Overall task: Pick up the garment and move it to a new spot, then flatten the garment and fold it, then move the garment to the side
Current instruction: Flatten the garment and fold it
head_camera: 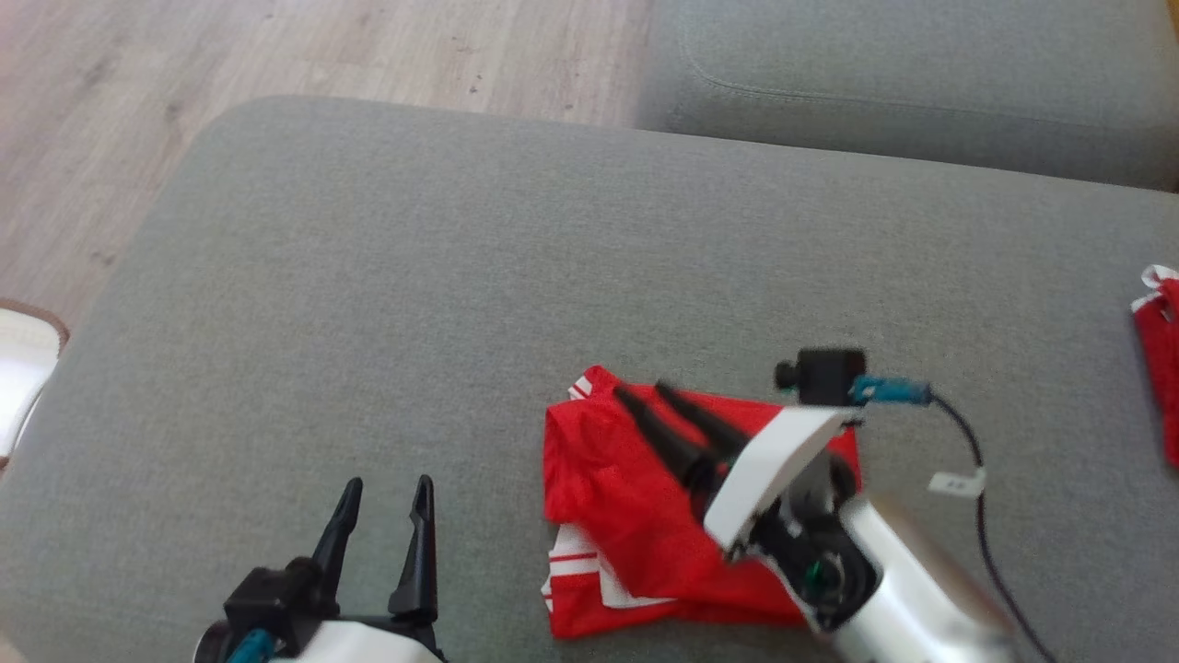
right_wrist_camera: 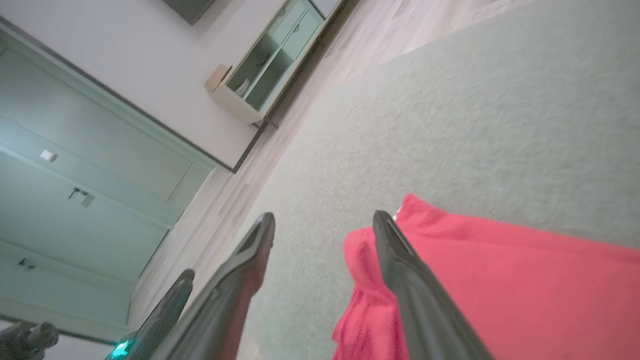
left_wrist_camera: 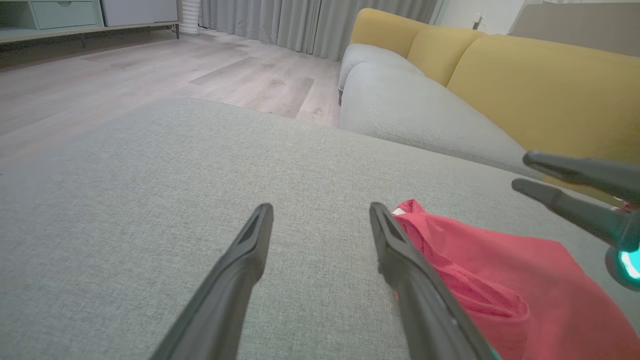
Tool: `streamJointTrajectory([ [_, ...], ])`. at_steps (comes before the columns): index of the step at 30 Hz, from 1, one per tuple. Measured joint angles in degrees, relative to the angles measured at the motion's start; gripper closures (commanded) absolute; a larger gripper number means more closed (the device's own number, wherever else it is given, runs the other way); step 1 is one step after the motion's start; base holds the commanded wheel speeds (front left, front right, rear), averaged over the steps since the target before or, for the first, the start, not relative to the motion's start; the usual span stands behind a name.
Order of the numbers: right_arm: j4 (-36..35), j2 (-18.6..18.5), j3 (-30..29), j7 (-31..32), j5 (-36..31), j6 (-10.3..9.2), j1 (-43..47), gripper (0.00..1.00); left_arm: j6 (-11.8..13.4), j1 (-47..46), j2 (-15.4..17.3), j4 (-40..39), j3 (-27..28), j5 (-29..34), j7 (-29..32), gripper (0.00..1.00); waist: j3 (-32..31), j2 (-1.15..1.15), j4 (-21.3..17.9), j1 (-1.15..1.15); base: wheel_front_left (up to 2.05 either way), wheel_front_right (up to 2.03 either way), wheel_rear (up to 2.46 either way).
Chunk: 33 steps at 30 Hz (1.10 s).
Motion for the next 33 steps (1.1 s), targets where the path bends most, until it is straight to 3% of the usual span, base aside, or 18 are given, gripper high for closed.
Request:
streamJointTrajectory([
  [4,2.2,0.0,-2.5,-4.1,-3.7,0.00,-2.9,0.00,-0.3,-0.1,-0.4,0.3,-0.2,0.0,-0.2,0.00,0.2,0.00,-1.0,0.00,0.00,0.00,0.00],
  [12,2.9,0.0,-9.9,-8.8,-17.9,0.00,-3.5,0.00,-0.3,-0.4,-0.9,0.4,-0.4,0.0,-0.5,0.00,0.5,0.00,-2.7,0.00,0.00,0.00,0.00],
  [20,-3.7,0.0,-19.5,-12.0,-33.8,0.00,4.3,0.00,-0.5,-1.5,-1.8,1.5,-0.6,0.0,-0.9,0.00,-0.6,0.00,-4.1,0.00,0.00,0.00,0.00],
  [27,-8.8,0.1,-22.9,-14.1,-39.2,0.00,12.9,0.00,-1.0,-1.8,-2.1,2.6,-0.6,0.0,-1.5,0.00,-2.0,0.00,-5.0,0.00,0.00,0.00,0.00],
  [33,-10.0,0.3,-21.3,-14.5,-40.6,0.00,16.1,0.00,-1.0,-1.6,-2.1,3.0,-0.5,0.0,-1.9,0.00,-1.8,0.00,-4.1,0.00,0.00,0.00,0.00],
])
